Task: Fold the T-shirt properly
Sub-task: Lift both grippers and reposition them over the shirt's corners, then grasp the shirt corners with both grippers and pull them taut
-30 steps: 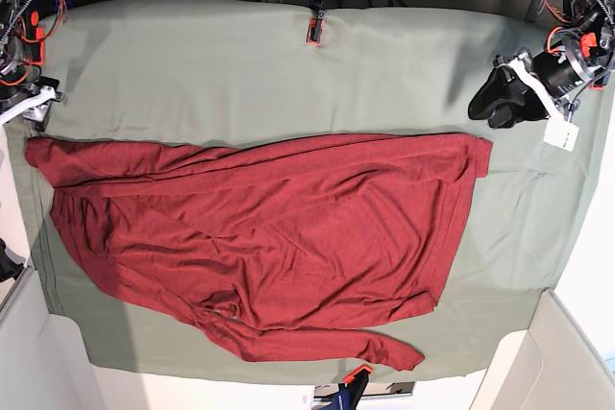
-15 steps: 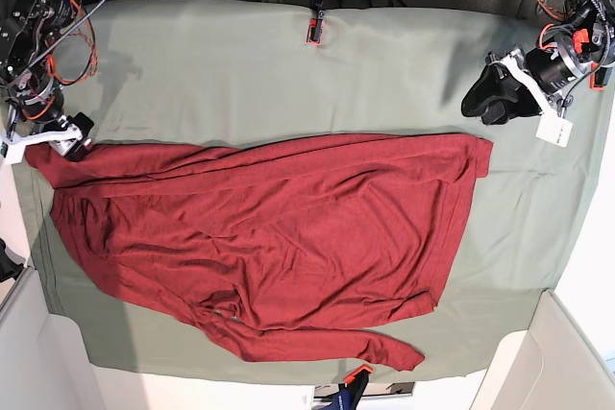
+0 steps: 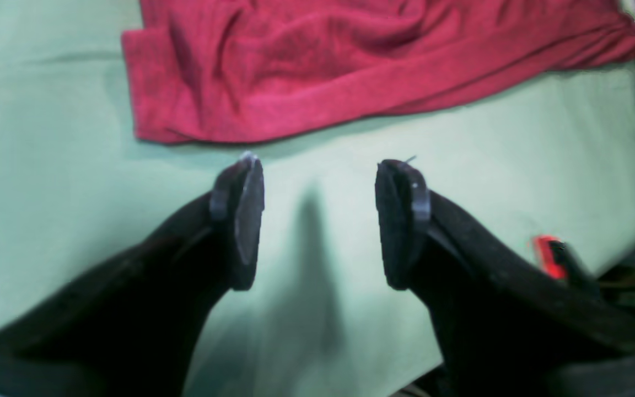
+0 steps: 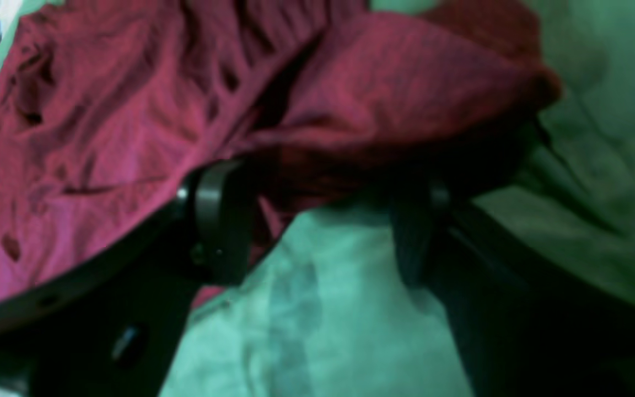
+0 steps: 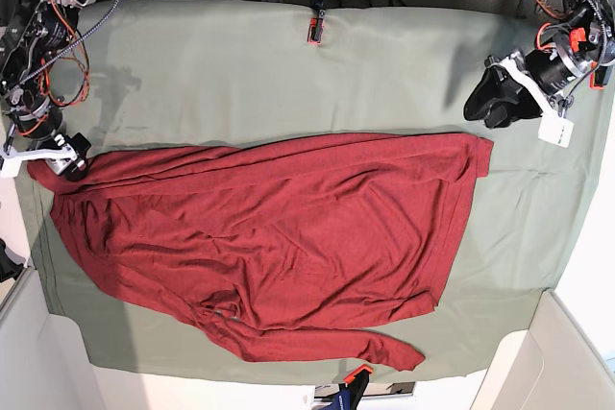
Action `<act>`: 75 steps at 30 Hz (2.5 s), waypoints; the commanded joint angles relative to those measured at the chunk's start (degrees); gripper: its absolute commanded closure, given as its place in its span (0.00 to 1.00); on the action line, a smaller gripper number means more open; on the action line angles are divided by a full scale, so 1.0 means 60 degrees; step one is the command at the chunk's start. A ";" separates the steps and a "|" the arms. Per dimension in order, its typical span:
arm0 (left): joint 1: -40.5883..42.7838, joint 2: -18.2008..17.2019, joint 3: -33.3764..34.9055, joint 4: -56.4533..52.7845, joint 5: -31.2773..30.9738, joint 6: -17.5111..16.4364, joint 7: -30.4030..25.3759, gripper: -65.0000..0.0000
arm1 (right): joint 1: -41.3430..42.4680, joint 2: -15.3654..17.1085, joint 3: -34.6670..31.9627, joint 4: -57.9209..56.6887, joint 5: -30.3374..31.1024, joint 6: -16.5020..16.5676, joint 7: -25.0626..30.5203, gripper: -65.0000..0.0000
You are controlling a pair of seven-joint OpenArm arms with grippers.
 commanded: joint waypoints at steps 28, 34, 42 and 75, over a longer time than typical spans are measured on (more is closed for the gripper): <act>-0.2517 0.1177 0.0514 -0.2743 0.1126 0.1169 -0.0761 0.46 | 0.0579 0.0098 -0.0004 -0.0532 0.0113 0.0361 0.0233 0.41; -0.2776 0.1370 0.0838 -0.2743 0.1756 0.1173 -0.1035 0.60 | 0.0579 0.0098 -0.0004 -0.0546 -0.0350 0.0317 0.0539 0.41; -0.2954 0.1424 0.0834 -0.2743 0.2838 0.0444 -0.1053 1.00 | 0.1067 0.0106 -0.0612 -0.1377 -0.0790 0.1096 0.1213 0.96; 0.2153 -0.0576 -0.2328 0.2528 0.1778 -0.0164 -0.0120 1.00 | -0.4732 0.1676 -0.0980 0.5482 0.0590 0.1756 -0.0856 1.00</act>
